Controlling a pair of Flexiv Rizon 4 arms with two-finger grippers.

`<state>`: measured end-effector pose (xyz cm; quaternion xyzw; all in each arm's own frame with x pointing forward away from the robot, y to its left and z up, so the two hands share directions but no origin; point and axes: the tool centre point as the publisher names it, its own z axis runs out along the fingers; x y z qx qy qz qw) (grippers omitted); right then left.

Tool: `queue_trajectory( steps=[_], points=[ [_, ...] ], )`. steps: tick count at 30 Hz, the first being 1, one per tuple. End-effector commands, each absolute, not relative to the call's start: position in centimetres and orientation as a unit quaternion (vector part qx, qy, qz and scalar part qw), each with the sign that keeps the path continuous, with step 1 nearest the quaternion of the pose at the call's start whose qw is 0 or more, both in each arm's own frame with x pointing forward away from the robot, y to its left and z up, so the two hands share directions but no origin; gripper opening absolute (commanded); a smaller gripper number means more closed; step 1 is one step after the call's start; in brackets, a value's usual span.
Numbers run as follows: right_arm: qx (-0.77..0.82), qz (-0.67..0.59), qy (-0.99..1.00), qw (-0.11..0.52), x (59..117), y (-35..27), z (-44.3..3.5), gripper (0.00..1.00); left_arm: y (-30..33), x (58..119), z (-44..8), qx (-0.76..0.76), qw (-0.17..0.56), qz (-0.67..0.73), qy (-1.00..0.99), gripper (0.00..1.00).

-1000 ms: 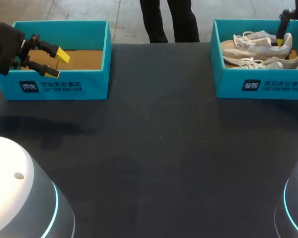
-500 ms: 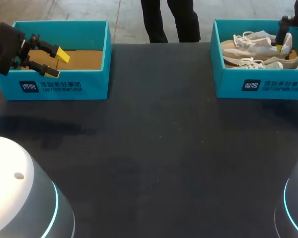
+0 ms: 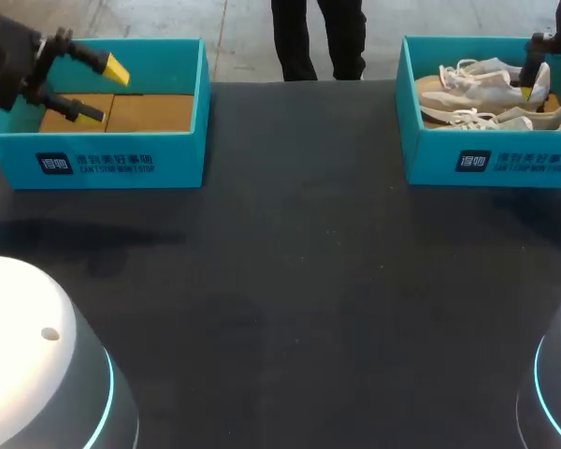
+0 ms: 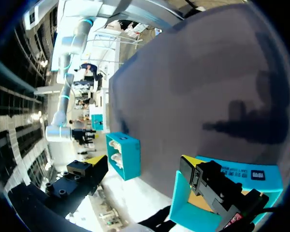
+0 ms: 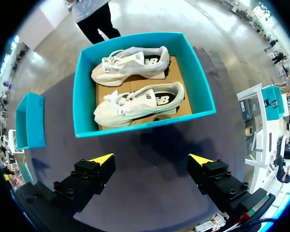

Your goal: Take the shoe out of the shoebox, open the shoe tongue, remove and reinsert the insole, then place the shoe into the shoebox

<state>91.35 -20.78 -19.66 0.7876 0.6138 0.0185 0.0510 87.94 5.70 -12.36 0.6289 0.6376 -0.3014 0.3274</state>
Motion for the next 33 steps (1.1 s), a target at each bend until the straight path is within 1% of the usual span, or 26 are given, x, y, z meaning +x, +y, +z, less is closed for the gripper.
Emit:
queue_trajectory(
  steps=[1,5,10,14,23,33],
  points=[
    [0.788,0.02,0.614,0.052,91.2,-20.7,-19.7,1.0,5.5,87.0,-10.8,0.56,0.274,-0.242,0.744,1.0],
    [0.788,0.02,0.614,0.052,91.2,-20.7,-19.7,1.0,6.1,86.6,-10.5,0.493,0.241,-0.21,0.809,1.0],
    [0.788,0.02,0.614,0.052,91.2,-20.7,-19.7,1.0,7.2,86.3,-10.7,0.403,0.188,-0.228,0.866,1.0],
    [0.788,0.02,0.614,0.052,91.2,-20.7,-19.7,1.0,8.3,86.2,-11.1,0.358,0.159,-0.225,0.892,1.0],
    [0.788,0.02,0.614,0.052,91.2,-20.7,-19.7,1.0,10.2,86.1,-10.3,0.216,0.128,-0.226,0.941,1.0],
    [0.788,0.02,0.614,0.052,91.2,-20.7,-19.7,1.0,10.5,86.1,-10.2,0.211,0.136,-0.215,0.944,1.0]
  ],
)
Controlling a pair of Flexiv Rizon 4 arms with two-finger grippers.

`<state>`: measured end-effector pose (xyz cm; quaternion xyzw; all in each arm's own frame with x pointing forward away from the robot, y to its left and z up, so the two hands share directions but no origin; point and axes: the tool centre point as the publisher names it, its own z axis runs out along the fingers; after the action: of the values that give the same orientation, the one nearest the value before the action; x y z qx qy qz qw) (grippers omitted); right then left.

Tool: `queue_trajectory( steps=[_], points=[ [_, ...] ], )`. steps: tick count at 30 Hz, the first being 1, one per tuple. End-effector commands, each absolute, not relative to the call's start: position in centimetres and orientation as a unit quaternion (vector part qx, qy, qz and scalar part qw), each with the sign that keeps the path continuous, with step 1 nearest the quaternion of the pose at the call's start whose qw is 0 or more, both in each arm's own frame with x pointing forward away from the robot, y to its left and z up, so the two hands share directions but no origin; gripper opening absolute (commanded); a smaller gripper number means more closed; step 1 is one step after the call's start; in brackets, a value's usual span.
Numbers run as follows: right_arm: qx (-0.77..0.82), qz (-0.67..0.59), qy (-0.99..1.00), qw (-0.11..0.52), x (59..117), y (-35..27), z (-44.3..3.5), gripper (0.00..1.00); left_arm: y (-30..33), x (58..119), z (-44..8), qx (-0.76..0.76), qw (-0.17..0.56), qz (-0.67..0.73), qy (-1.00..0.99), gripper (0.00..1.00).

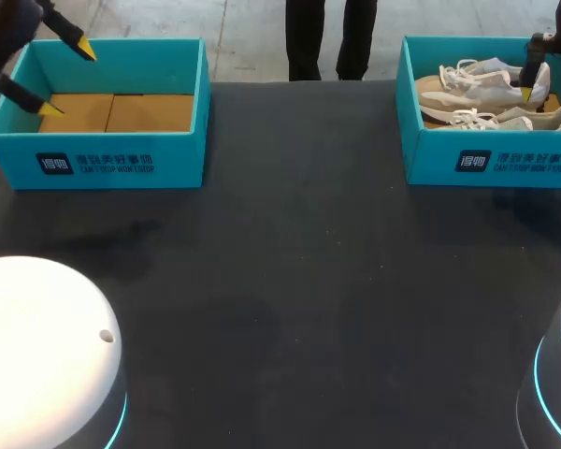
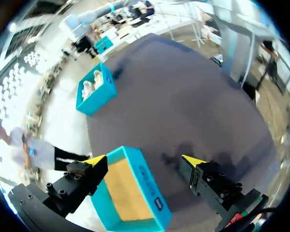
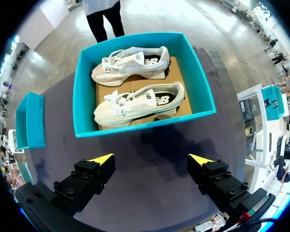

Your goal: Take the shoe out of the shoebox, open the shoe tongue, remove and reinsert the insole, then place the shoe into the shoebox

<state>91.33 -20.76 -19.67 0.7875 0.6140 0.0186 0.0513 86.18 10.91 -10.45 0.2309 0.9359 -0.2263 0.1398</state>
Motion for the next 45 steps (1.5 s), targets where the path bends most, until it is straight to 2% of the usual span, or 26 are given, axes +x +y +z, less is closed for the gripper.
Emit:
queue_trajectory(
  steps=[1,6,9,15,23,45],
  points=[
    [0.788,0.02,0.614,0.052,91.2,-20.7,-19.7,1.0,10.5,86.1,-10.2,0.211,0.136,-0.215,0.944,1.0],
    [0.788,0.02,0.614,0.052,91.2,-20.7,-19.7,1.0,10.5,86.1,-10.2,0.211,0.136,-0.215,0.944,1.0],
    [0.788,0.02,0.614,0.052,91.2,-20.7,-19.7,1.0,10.2,85.7,-9.8,0.144,0.149,-0.193,0.959,1.0],
    [0.788,0.02,0.614,0.052,91.2,-20.7,-19.7,1.0,10.9,87.0,-9.2,-0.102,0.073,-0.124,0.984,1.0],
    [0.788,0.02,0.614,0.052,91.2,-20.7,-19.7,1.0,12.6,86.9,-10.3,-0.291,0.029,-0.07,0.954,1.0],
    [0.788,0.02,0.614,0.052,91.2,-20.7,-19.7,1.0,17.6,84.7,-12.8,-0.571,-0.018,-0.077,0.817,1.0]
  ],
)
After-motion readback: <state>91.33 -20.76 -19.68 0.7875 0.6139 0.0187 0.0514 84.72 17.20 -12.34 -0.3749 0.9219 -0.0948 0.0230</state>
